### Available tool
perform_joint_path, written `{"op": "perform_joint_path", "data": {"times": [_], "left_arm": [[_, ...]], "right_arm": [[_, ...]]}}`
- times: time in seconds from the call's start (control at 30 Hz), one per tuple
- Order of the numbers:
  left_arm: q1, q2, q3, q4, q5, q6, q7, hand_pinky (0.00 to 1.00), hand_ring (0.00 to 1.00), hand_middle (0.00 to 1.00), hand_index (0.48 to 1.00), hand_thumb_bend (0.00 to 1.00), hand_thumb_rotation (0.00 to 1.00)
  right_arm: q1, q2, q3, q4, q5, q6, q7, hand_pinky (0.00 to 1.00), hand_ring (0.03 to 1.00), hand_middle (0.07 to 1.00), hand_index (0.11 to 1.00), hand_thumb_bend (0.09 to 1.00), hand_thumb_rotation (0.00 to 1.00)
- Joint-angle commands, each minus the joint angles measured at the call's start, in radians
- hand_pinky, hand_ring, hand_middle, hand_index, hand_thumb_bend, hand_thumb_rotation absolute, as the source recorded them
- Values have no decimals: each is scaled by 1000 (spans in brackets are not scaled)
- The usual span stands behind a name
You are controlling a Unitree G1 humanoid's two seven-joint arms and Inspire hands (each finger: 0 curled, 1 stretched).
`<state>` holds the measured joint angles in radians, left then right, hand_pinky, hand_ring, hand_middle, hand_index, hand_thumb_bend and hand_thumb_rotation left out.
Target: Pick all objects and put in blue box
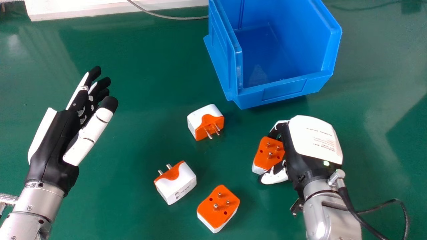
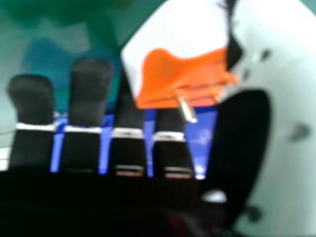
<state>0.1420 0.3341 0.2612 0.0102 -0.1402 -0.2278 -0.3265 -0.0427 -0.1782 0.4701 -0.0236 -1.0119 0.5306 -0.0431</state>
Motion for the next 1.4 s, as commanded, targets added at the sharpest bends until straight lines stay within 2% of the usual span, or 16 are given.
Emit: {"op": "perform_joint_path", "data": {"times": [0.0, 0.3, 0.63, 0.73, 0.87, 1.03, 1.17, 1.37], "left_arm": [[2, 11, 10, -32, -13, -1, -2, 926, 948, 948, 969, 631, 755], [-7, 11, 10, -19, -11, 1, 0, 925, 948, 948, 969, 636, 752], [-13, 9, 7, -24, -6, 11, 6, 924, 947, 947, 969, 641, 749], [-10, 11, 6, -45, -2, 31, 11, 924, 947, 947, 969, 639, 748], [0, 9, 1, -85, 11, 64, 24, 924, 947, 947, 969, 629, 745], [13, 8, -3, -128, 16, 99, 31, 924, 947, 948, 969, 604, 739], [15, 8, -1, -132, 15, 109, 28, 922, 946, 948, 969, 586, 734], [14, 7, -1, -127, 13, 106, 25, 919, 946, 948, 969, 569, 729]], "right_arm": [[29, -6, -5, -39, -4, 14, 14, 216, 329, 469, 541, 504, 1], [110, 42, -26, -206, -28, 98, 20, 258, 369, 495, 541, 499, 0], [253, 49, -62, -407, -15, 17, -48, 297, 409, 527, 536, 491, 0], [280, 56, -75, -464, -24, -1, -60, 308, 420, 534, 525, 491, 0], [283, 60, -86, -525, -56, -18, -52, 313, 423, 535, 522, 491, 0], [238, 66, -103, -580, -91, -24, -12, 316, 423, 537, 522, 490, 0], [187, 63, -128, -582, -99, -40, -5, 318, 429, 537, 522, 490, 0], [85, 45, -184, -553, -100, -61, 11, 322, 433, 534, 520, 491, 0]]}}
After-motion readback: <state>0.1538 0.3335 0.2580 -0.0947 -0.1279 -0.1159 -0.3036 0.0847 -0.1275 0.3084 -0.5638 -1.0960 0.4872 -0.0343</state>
